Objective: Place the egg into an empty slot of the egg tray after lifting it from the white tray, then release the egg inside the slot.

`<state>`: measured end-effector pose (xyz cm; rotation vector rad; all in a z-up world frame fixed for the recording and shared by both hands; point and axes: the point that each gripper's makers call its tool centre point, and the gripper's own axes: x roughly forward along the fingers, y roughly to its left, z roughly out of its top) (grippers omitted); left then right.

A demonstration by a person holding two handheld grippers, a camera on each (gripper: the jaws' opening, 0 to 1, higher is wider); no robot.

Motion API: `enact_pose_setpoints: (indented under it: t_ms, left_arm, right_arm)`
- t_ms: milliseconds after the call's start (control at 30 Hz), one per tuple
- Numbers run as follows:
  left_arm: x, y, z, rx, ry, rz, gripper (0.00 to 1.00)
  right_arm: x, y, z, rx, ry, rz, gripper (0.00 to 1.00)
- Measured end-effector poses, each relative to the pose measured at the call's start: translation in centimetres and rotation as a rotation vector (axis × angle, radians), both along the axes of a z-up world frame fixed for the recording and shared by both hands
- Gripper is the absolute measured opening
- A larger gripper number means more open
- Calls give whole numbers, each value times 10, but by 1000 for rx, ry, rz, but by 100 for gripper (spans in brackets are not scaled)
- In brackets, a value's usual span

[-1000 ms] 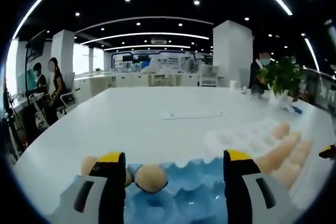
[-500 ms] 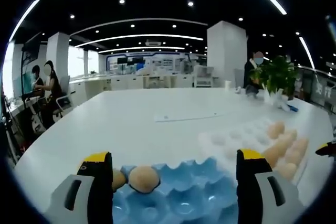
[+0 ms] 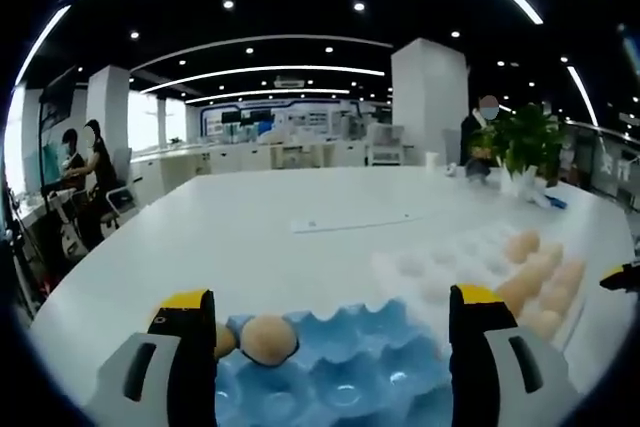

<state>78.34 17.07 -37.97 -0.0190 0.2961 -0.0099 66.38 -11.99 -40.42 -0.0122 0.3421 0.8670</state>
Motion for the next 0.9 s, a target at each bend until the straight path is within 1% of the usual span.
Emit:
enact_pose_setpoints:
  t_ms: [100,133,267,300,400,500,567,700,767,833,900]
  left_arm:
    - [0,-2,-1,13,3,-10,100]
    - [1,-3,-2,13,12,-17,100]
    - [-1,-10,-2,21,7,-45,100]
    - [-2,-13,-2,28,6,-72,100]
    - [-3,-19,-2,27,-1,-109,100]
    - [-6,-29,-1,24,-16,-167,100]
    - [-9,-33,1,15,-30,-181,100]
    - [-15,-40,3,45,-38,-215,100]
    - [-14,-41,3,49,-37,-227,100]
    - [-18,-44,3,74,-38,-246,100]
    - [-21,-45,4,75,-35,-261,100]
  right_arm:
    - [1,0,1,0,-2,-1,87]
    - [1,0,1,0,-2,-1,87]
    - [1,1,2,-1,-6,2,87]
    - [1,1,2,-1,-7,1,87]
    - [2,0,3,1,-10,0,87]
    - [3,-1,3,-3,-11,-2,87]
    - [2,-1,3,-2,-11,0,87]
    - [1,0,3,-3,-12,-1,87]
    - [2,0,4,-2,-13,0,87]
    - [2,1,5,-7,-17,3,87]
    - [3,1,7,-7,-22,2,87]
